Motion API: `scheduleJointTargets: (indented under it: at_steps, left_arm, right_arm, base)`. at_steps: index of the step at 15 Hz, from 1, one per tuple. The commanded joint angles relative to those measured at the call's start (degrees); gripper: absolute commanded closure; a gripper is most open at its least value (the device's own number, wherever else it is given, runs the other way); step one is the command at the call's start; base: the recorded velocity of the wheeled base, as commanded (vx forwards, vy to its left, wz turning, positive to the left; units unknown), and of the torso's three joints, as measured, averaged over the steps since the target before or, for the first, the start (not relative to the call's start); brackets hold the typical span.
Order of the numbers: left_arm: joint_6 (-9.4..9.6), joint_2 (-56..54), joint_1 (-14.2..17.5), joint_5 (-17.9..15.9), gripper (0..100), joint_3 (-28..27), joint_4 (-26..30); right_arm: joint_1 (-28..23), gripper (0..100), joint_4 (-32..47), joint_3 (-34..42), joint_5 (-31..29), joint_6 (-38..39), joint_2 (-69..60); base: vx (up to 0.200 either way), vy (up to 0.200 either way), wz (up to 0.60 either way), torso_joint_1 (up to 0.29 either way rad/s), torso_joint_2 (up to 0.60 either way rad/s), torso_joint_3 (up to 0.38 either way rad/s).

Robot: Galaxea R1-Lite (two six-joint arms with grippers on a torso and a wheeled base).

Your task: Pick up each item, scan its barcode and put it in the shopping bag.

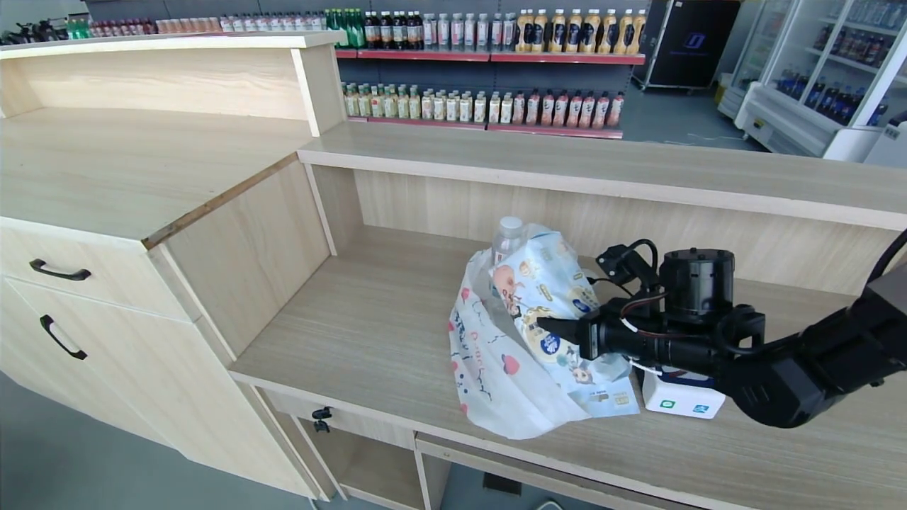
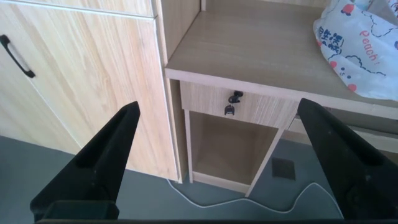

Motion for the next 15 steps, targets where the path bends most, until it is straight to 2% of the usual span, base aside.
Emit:
scheduleJointTargets:
  at_steps: [1, 9, 15]
  left_arm:
    - [-0.02, 0.06, -0.02, 0.01, 0, 0.00, 0.00]
    - [-0.02, 0.06, -0.02, 0.01, 0, 0.00, 0.00]
    - [-0.02, 0.06, -0.02, 0.01, 0, 0.00, 0.00]
  right_arm:
    - [1.77, 100, 0.09, -2.78, -1.04, 0.06, 2.54]
    - [3.09, 100, 0.71, -9.29, -1.30, 0.14, 8.08]
    - [3.01, 100, 0.71, -10.96, -1.39, 1.11, 11.16]
  base:
    - [0.000, 0.000, 0.00, 0.000, 0.00, 0.000]
    - [0.000, 0.000, 0.00, 0.000, 0.00, 0.000]
    - [0.000, 0.000, 0.00, 0.000, 0.00, 0.000]
